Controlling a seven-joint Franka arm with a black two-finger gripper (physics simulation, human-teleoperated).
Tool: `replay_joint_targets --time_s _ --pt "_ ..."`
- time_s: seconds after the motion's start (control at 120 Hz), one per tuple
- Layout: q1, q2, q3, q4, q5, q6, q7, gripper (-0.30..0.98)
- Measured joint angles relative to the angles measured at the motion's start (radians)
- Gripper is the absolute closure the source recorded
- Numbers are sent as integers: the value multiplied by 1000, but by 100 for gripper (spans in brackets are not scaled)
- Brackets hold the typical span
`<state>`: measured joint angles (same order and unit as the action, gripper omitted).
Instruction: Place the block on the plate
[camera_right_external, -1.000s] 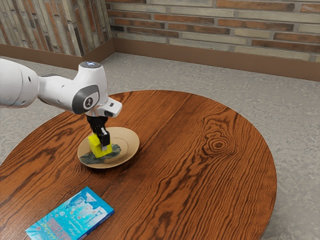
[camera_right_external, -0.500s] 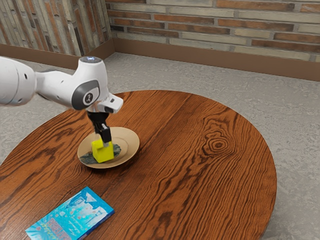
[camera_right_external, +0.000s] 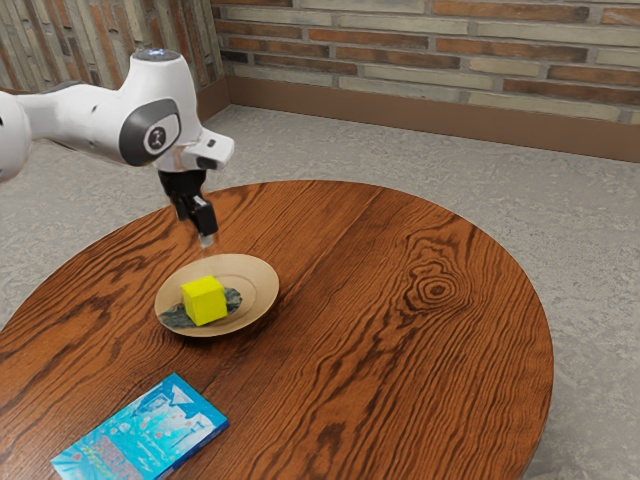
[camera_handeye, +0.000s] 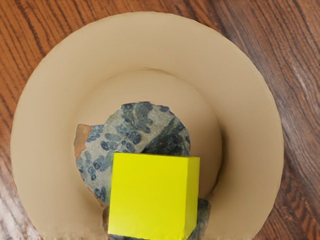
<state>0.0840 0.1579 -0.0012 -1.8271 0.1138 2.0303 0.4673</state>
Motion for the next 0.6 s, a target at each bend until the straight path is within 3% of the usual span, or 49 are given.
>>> replay_joint_targets --time_s 0.317,0.6 --pt "1 -99 23 15 -18 -115 -119 0" --pt "-51 -141 118 106 -41 -231 -203 0"
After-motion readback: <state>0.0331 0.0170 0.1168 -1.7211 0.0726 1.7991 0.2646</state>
